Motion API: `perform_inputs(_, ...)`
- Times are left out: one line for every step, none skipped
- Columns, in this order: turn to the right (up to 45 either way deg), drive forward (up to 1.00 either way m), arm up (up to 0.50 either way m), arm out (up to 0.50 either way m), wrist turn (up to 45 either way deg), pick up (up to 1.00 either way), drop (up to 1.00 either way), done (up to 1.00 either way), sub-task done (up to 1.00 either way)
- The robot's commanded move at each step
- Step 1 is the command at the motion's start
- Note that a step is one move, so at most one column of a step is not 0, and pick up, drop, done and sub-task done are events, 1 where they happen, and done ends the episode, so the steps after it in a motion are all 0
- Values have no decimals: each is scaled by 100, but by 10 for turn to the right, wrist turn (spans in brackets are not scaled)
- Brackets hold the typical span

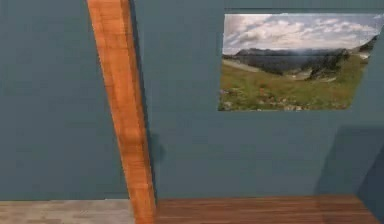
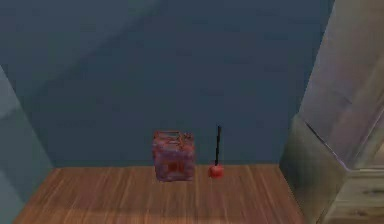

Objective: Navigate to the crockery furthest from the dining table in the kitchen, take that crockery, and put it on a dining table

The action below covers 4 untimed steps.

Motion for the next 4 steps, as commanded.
perform_inputs(-390, 0, 0, 0, 0, 0, 0, 0, 0)
perform_inputs(0, 20, 0, 0, 0, 0, 0, 0, 0)
perform_inputs(-330, 0, 0, 0, 0, 0, 0, 0, 0)
perform_inputs(0, 95, 0, 0, 0, 0, 0, 0, 0)
